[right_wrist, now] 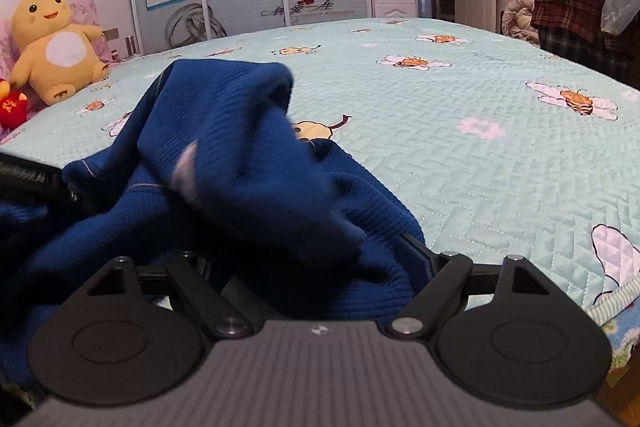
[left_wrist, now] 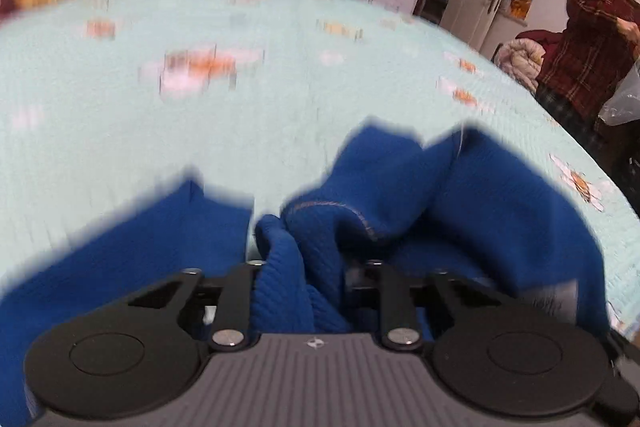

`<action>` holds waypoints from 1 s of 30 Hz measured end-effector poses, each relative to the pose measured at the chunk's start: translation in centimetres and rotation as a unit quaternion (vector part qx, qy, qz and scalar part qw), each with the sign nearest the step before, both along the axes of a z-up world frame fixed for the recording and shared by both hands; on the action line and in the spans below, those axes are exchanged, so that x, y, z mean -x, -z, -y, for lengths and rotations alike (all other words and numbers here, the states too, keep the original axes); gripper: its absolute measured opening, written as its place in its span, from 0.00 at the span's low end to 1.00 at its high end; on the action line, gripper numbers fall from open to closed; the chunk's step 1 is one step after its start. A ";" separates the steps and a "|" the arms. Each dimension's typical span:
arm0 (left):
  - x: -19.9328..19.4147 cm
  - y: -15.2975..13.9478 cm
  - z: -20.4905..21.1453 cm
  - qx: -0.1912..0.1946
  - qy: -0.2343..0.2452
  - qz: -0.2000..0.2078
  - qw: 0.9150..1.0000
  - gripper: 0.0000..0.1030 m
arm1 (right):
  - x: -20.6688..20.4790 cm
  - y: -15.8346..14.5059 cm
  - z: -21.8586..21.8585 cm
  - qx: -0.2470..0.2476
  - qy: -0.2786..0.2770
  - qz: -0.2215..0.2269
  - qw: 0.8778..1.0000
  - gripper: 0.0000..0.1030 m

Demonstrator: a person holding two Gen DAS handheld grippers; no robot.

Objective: Fold clothes

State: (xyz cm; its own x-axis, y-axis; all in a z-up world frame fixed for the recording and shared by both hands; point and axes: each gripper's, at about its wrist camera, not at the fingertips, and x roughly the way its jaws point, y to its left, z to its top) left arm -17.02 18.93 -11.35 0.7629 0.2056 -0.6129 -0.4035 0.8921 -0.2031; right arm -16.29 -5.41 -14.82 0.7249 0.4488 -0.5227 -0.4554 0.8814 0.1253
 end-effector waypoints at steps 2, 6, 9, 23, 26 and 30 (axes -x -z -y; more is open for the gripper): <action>-1.0 -2.8 0.0 -0.050 0.005 0.029 0.998 0.16 | -0.2 0.0 0.4 -0.010 -0.002 -0.004 1.000 0.81; -4.1 -9.8 -0.2 -0.116 0.018 0.086 0.989 0.15 | 0.2 -0.8 1.1 -0.037 0.020 0.029 0.999 0.81; -5.9 -15.5 1.0 -0.171 0.037 0.135 0.975 0.15 | 1.2 -1.9 1.6 -0.058 0.040 0.091 0.993 0.81; -3.9 -2.2 1.3 -0.079 0.034 -0.010 0.996 0.44 | -0.2 -1.9 2.6 -0.077 0.072 0.101 0.989 0.81; -0.9 3.4 0.7 -0.038 0.026 -0.007 0.999 0.46 | -0.4 -1.5 2.4 -0.070 0.069 0.093 0.991 0.81; 0.4 4.3 3.2 -0.116 0.059 0.006 0.991 0.64 | -0.3 -1.0 1.7 -0.055 0.055 0.090 0.993 0.81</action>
